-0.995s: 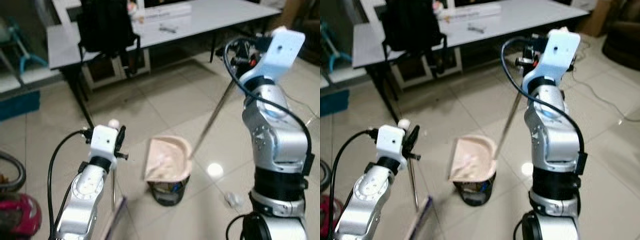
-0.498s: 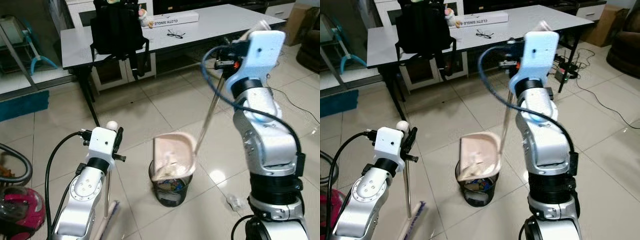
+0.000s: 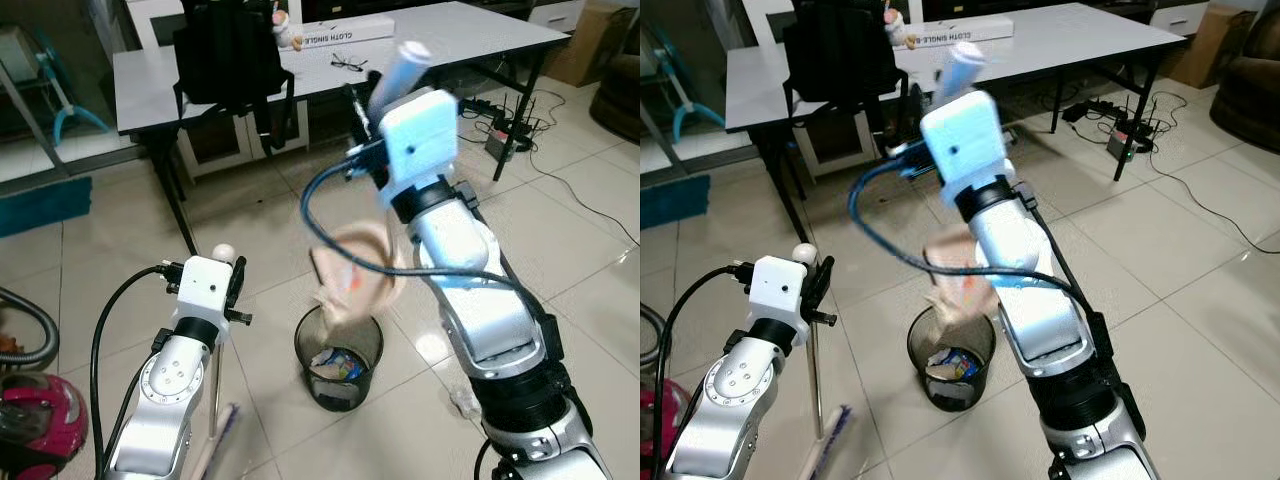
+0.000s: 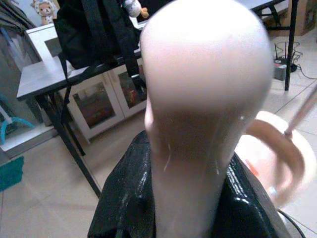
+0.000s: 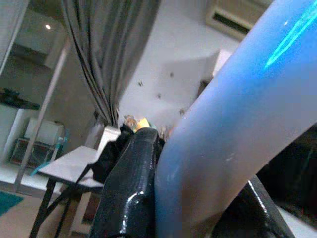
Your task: Sweep floor
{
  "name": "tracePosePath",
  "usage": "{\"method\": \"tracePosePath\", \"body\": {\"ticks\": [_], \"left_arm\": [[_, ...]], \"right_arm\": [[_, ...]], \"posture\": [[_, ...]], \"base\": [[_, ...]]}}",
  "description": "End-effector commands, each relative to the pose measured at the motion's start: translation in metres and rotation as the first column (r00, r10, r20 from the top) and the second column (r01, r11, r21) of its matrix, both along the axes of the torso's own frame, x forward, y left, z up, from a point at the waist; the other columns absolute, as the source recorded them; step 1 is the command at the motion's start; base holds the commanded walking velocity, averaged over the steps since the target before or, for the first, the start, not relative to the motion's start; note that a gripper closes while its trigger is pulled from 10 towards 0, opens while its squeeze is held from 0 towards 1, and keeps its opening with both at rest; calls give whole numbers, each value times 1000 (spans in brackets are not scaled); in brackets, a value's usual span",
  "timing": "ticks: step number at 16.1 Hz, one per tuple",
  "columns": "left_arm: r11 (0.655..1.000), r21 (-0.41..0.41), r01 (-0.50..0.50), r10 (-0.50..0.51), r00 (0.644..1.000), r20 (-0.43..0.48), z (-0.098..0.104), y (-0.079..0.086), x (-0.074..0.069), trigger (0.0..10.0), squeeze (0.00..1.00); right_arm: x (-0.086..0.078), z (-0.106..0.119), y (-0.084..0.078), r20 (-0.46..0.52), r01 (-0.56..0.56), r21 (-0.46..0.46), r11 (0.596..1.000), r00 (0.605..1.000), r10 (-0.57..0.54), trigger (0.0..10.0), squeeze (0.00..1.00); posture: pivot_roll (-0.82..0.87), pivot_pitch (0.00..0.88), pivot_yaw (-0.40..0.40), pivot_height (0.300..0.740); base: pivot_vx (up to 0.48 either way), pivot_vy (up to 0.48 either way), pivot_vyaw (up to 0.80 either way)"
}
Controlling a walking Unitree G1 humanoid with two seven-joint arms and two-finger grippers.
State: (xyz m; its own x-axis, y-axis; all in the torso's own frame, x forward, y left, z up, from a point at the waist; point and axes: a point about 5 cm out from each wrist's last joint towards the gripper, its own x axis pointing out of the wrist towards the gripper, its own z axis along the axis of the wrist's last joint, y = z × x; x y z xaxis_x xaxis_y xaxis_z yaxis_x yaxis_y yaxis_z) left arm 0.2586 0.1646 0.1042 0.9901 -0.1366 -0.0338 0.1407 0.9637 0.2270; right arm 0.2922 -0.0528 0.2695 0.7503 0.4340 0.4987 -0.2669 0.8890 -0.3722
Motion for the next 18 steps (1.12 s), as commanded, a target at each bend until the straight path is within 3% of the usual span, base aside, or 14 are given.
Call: {"method": "tracePosePath", "body": {"ticks": [1, 6, 9, 10, 11, 12, 13, 14, 15, 16, 18], "left_arm": [[1000, 14, -10, 9, 999, 39, 7, 3, 1, 10000, 0], [1000, 12, -12, 11, 999, 35, 6, 2, -1, 10000, 0], [1000, 9, -11, 10, 999, 33, 6, 1, -1, 10000, 0], [1000, 8, -9, 8, 999, 33, 6, 1, -1, 10000, 0], [1000, 9, 5, -5, 1000, 23, 4, 0, -1, 10000, 0], [1000, 10, 8, -8, 1000, 20, 4, -1, -1, 10000, 0], [999, 12, 32, -32, 999, 0, 1, -3, -1, 10000, 0], [997, 10, 81, -81, 996, -32, -3, -7, -2, 10000, 0], [989, 12, 149, -148, 987, -54, -6, -12, -3, 10000, 0], [980, 10, 200, -199, 978, -59, -7, -17, -4, 10000, 0], [971, -11, 238, -238, 969, -60, -6, -21, -3, 10000, 0]], "right_arm": [[-10, 4, 9, 71, -52, -20, 998, 996, 54, 10000, 0], [-26, -15, 29, 133, -145, -264, 954, 974, 184, 10000, 0], [-20, -13, 22, 163, -68, -272, 960, 980, 115, 10000, 0], [-14, -9, 12, 174, 10, -243, 970, 984, 34, 10000, 0], [0, 0, -13, 157, 167, -158, 973, 977, -142, 10000, 0], [2, 0, -18, 141, 195, -141, 971, 974, -175, 10000, 0], [10, 0, -36, 115, 282, -145, 948, 957, -267, 10000, 0], [20, -9, -58, 35, 398, -167, 902, 917, -398, 10000, 0], [23, -22, -79, -82, 477, -116, 871, 870, -487, 10000, 0], [22, -32, -96, -120, 539, -138, 831, 824, -554, 10000, 0], [17, -39, -112, -123, 595, -162, 787, 780, -614, 10000, 0]], "posture": [[-68, 0, 62, 740], [-69, 0, 59, 740], [-71, 0, 58, 740], [-71, 0, 58, 740], [-71, 0, 58, 740], [-71, 0, 58, 740], [-77, 0, 60, 740], [-78, 0, 60, 740], [-80, 0, 61, 740], [-80, 0, 61, 740], [-80, 0, 64, 740]], "base": [[0, 0, 0], [0, 0, 0], [0, 0, 0], [0, 0, 0], [0, 0, 0], [0, 0, 0], [0, 0, 0], [0, 0, 0], [0, 0, -800], [0, 0, -800], [0, 0, -800]]}}
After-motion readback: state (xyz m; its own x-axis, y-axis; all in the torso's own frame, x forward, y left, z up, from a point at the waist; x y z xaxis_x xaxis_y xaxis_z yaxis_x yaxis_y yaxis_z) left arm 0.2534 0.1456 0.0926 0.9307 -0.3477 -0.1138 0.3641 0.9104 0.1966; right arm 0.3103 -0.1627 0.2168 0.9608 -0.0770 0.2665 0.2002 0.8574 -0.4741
